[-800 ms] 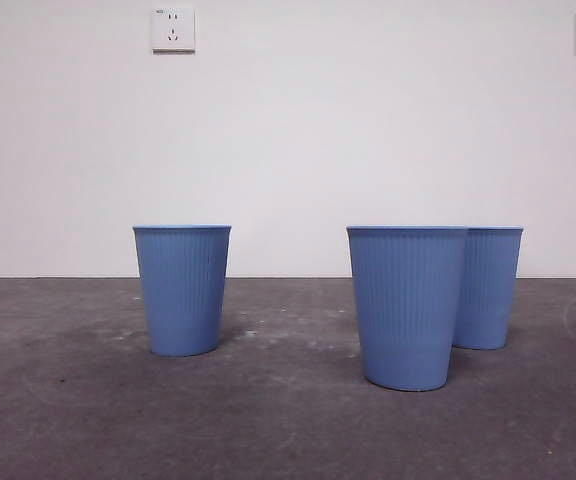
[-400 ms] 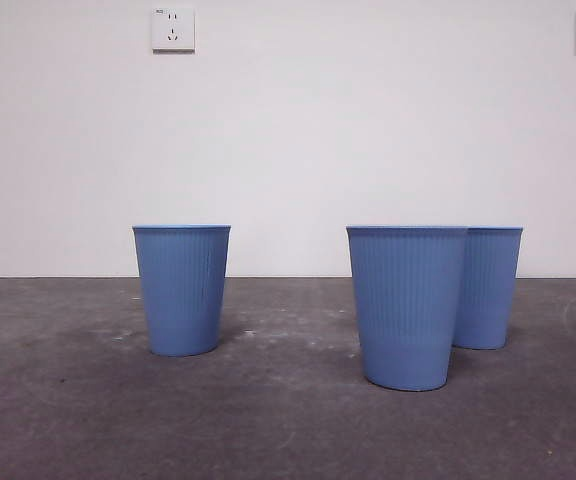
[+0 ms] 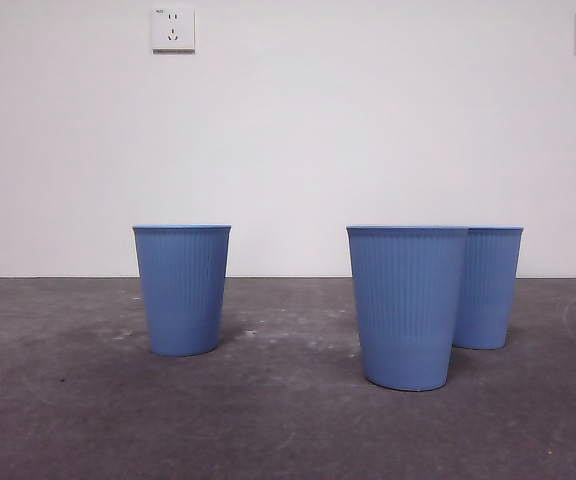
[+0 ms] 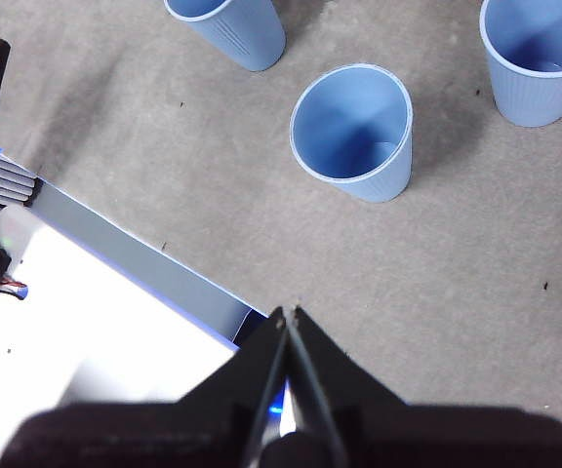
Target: Pick up the cup on the top,put the cup on the left,pick up the cup in the middle,put the cup on the right
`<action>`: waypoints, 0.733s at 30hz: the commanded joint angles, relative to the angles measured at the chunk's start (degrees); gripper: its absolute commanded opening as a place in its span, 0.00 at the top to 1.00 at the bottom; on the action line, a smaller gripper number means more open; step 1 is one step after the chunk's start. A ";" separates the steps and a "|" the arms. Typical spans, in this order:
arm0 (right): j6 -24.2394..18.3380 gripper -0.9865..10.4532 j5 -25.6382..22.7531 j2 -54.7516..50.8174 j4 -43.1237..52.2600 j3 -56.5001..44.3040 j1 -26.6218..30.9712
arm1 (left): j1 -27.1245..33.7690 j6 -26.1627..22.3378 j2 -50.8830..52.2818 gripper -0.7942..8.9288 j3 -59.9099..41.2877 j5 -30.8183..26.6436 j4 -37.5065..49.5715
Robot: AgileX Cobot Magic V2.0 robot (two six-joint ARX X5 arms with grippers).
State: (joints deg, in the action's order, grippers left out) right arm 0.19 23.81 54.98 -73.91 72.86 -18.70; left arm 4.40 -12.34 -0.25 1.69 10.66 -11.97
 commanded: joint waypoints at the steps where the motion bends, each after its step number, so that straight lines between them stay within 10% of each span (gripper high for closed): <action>1: 0.15 0.91 -0.15 0.00 0.11 -0.26 -0.07 | 0.17 0.50 0.17 0.92 -0.70 -0.02 0.13; 8: -3.72 0.91 -0.22 0.00 1.86 -0.26 -0.07 | 0.17 0.50 0.17 0.92 -0.70 -0.04 0.13; 22: -4.85 0.91 2.82 -19.61 40.76 -18.80 14.01 | 0.17 0.50 0.17 0.92 -0.70 -0.02 0.15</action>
State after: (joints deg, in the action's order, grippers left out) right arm -4.51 26.65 37.01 -34.68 57.98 -5.96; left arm 4.40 -12.32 -0.25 1.69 10.66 -11.97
